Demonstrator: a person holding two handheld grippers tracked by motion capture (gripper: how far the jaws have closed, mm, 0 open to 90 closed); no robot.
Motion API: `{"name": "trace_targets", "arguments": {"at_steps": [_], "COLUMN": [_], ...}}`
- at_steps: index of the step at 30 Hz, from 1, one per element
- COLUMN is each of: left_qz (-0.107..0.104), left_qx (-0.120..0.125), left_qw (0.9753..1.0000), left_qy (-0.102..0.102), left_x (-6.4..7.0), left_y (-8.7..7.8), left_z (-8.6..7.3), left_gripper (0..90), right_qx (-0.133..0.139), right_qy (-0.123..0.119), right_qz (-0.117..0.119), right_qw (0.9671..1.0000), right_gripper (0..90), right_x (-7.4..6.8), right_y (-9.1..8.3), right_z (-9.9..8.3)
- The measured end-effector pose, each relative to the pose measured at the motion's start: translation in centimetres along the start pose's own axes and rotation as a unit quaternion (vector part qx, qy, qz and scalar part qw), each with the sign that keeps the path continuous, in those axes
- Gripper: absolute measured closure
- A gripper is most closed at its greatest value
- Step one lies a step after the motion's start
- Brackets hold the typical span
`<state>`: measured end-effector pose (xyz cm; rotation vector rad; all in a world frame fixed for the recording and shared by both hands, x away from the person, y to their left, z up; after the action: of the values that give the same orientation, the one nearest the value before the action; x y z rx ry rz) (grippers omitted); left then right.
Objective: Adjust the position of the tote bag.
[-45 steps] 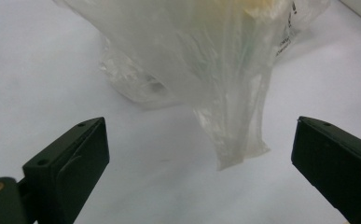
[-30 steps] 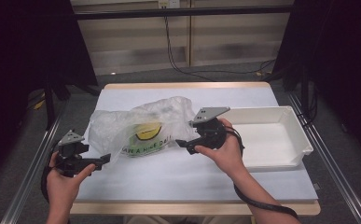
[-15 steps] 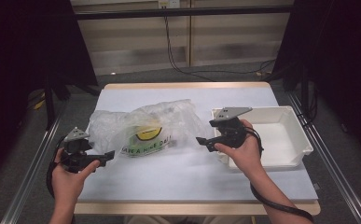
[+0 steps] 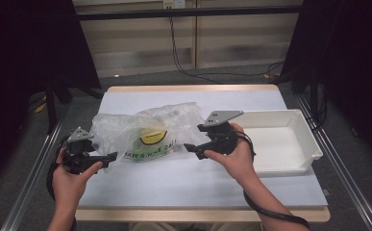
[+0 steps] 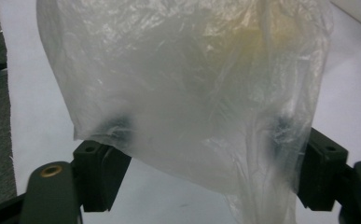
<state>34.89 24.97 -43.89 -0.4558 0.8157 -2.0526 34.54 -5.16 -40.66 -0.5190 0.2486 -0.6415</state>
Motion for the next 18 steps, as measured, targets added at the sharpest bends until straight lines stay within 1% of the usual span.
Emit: {"name": "trace_targets", "arguments": {"at_steps": [1,2,3,5,6,7,8,9,10,11,12,13,14,15,16,17,18], "left_qz": [-0.001,-0.003,-0.007,-0.009,-0.009,-0.019,-0.023,-0.024,-0.024,-0.032,-0.042,-0.039,-0.039,-0.049,-0.059,-0.066,-0.071], "left_qx": [-0.001,-0.001,-0.002,0.0,-0.003,-0.004,-0.006,-0.022,-0.022,-0.024,-0.025,-0.023,-0.023,-0.023,-0.024,-0.023,-0.031], "left_qw": [1.0,1.0,1.0,1.0,0.9999,0.9998,0.9997,0.9995,0.9995,0.9992,0.9988,0.999,0.999,0.9985,0.998,0.9976,0.997], "left_qy": [0.001,-0.002,0.0,-0.002,0.003,-0.001,-0.002,-0.004,-0.004,-0.003,-0.006,-0.002,-0.002,-0.001,-0.002,0.003,0.011], "left_x": [0.1,0.2,0.3,0.4,0.4,0.7,0.8,1.0,1.0,1.3,1.6,1.7,1.7,2.0,2.2,2.8,2.9], "left_y": [0.0,0.1,0.1,0.2,0.2,0.3,0.3,0.4,0.4,0.5,0.6,0.6,0.6,0.6,0.6,0.6,0.5], "left_z": [0.0,-0.1,-0.1,-0.2,-0.3,-0.4,-0.5,-0.8,-0.8,-0.9,-0.9,-0.9,-0.9,-0.9,-0.9,-0.8,-0.8], "left_gripper": [27.2,29.1,31.3,39.0,39.0,45.3,50.1,54.9,55.3,56.8,60.3,61.8,63.5,63.5,69.3,71.4,72.7], "right_qx": [-0.002,-0.006,-0.01,-0.012,-0.012,-0.013,-0.014,-0.017,-0.017,-0.02,-0.021,-0.022,-0.022,-0.025,-0.026,-0.029,-0.029], "right_qy": [-0.001,-0.002,-0.004,-0.007,-0.007,-0.008,-0.01,-0.015,-0.015,-0.018,-0.022,-0.024,-0.024,-0.022,-0.023,-0.023,-0.022], "right_qz": [0.003,0.01,0.014,0.023,0.023,0.027,0.032,0.039,0.039,0.048,0.049,0.051,0.051,0.056,0.058,0.065,0.067], "right_qw": [1.0,0.9999,0.9998,0.9996,0.9996,0.9995,0.9994,0.999,0.999,0.9985,0.9983,0.9982,0.9982,0.9979,0.9977,0.9972,0.9971], "right_gripper": [21.5,21.4,21.4,21.5,21.5,21.7,21.8,21.9,21.9,22.2,22.3,22.3,22.3,22.4,22.7,23.9,23.9], "right_x": [-0.3,-0.7,-1.1,-1.9,-1.9,-2.3,-2.7,-3.5,-3.5,-4.2,-4.5,-4.7,-4.7,-5.1,-5.3,-5.8,-6.0], "right_y": [0.4,1.1,1.7,2.8,2.8,3.3,3.8,4.7,4.7,5.6,6.1,6.4,6.4,7.0,7.4,8.2,8.5], "right_z": [0.0,0.0,0.0,0.1,0.1,0.1,0.2,0.3,0.3,0.4,0.4,0.4,0.4,0.4,0.4,0.3,0.2]}}
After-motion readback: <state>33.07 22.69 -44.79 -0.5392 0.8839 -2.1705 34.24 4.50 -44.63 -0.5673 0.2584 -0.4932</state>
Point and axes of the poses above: each handheld gripper's, and its own axes: y roughly forward along the jaws, z roughly out of its top, x roughly to its right, the point moved 8 cm from there along y, roughly forward along the jaws, and after that the axes turned 2 degrees about y, right-handed, at the moved point
